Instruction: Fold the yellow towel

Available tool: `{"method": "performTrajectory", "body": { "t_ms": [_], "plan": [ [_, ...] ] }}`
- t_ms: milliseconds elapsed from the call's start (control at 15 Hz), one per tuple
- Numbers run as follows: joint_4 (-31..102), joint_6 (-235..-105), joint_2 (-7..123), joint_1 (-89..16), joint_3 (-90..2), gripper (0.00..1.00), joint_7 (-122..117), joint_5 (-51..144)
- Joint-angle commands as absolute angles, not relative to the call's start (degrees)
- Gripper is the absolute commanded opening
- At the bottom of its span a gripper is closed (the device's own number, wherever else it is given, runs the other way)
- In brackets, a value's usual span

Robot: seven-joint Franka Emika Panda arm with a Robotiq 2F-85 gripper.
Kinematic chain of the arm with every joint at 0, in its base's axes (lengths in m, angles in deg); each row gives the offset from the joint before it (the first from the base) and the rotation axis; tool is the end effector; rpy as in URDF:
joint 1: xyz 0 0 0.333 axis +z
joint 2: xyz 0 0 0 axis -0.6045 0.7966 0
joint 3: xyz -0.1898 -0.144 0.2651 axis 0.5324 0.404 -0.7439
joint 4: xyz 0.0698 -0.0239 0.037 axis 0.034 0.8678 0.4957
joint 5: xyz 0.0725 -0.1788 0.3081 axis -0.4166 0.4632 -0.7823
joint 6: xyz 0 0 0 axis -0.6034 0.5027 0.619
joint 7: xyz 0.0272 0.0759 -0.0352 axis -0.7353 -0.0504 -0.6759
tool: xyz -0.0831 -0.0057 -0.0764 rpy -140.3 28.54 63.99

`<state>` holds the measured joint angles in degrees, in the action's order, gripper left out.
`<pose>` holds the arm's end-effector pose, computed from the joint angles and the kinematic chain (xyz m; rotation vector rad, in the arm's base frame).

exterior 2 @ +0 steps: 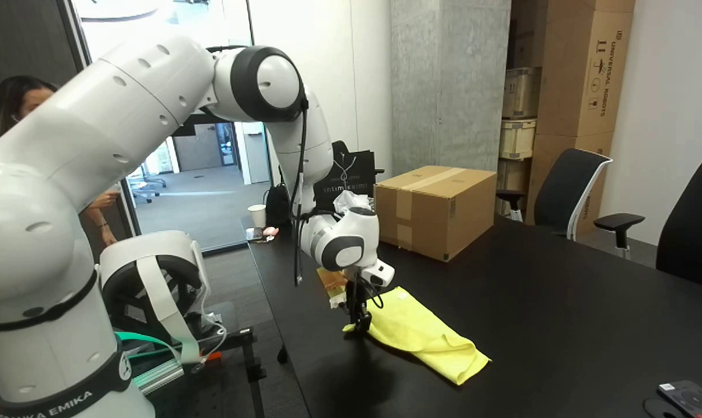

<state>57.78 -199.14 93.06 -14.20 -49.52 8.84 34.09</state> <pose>0.5300 0.2335 0.0531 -3.0913 0.0441 0.0966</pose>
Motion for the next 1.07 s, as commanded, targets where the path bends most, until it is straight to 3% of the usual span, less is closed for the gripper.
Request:
{"method": "performTrajectory", "body": {
  "t_ms": [0,133,467,1000],
  "plan": [
    [58.0,-195.2,90.4,-12.0,-46.9,0.06,12.1,36.3],
    [58.0,-190.9,88.4,-11.2,-45.8,0.01,13.0,37.6],
    [55.7,-183.8,85.1,-10.3,-44.4,0.06,15.9,42.5],
    [43.6,-182.7,89.9,-12.0,-45.9,0.06,16.0,45.4]
  ]
}}
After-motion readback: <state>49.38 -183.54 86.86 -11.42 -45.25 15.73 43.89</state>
